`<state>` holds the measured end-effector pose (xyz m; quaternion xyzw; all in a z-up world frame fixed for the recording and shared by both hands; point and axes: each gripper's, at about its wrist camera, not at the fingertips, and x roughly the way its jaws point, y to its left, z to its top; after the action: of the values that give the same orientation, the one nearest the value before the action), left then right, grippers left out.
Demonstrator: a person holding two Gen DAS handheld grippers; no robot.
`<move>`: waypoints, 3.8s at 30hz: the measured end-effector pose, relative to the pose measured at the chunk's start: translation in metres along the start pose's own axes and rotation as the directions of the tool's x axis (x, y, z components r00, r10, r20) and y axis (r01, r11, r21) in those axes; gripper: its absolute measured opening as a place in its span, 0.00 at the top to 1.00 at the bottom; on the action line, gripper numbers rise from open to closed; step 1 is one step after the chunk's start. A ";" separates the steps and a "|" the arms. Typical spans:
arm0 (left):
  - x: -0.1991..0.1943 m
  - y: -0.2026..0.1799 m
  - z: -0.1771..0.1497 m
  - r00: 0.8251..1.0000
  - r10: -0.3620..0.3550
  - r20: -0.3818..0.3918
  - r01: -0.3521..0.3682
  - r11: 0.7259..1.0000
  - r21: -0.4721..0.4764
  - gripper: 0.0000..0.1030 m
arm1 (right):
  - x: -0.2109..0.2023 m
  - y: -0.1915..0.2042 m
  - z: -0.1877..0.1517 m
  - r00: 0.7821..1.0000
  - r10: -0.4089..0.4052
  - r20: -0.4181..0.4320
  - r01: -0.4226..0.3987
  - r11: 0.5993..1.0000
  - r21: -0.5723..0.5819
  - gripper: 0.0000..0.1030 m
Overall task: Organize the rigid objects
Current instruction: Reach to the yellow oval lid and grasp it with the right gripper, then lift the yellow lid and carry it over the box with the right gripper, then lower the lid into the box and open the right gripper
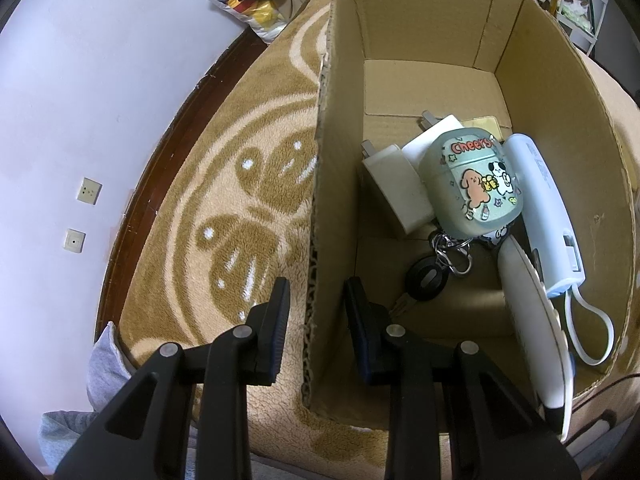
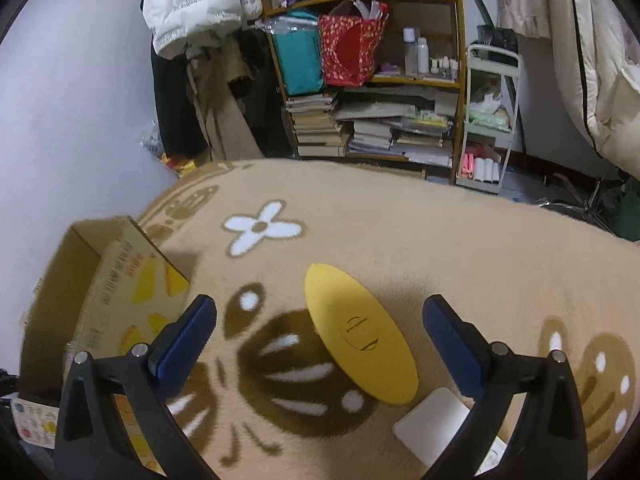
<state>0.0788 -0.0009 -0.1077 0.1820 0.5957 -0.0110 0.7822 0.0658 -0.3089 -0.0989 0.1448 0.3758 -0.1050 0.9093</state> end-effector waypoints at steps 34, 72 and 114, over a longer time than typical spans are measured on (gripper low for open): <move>-0.005 -0.004 -0.006 1.000 0.022 0.021 -0.022 1.000 0.001 0.73 | 0.061 0.004 -0.024 0.991 -0.071 -0.114 0.057 0.991 -0.119 0.40; -0.006 -0.004 -0.006 0.999 0.024 0.022 -0.024 1.000 0.007 0.72 | -0.030 0.158 -0.014 0.947 0.318 -0.034 -0.316 0.912 -0.260 0.39; -0.004 -0.004 -0.006 1.000 0.022 0.017 -0.023 1.000 0.011 0.72 | -0.048 0.135 -0.005 0.964 0.264 0.035 -0.247 0.935 -0.256 0.19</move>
<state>0.0713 -0.0035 -0.1063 0.1930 0.5871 -0.0070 0.7861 0.0694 -0.1774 -0.0429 0.0734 0.3325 0.0573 0.9385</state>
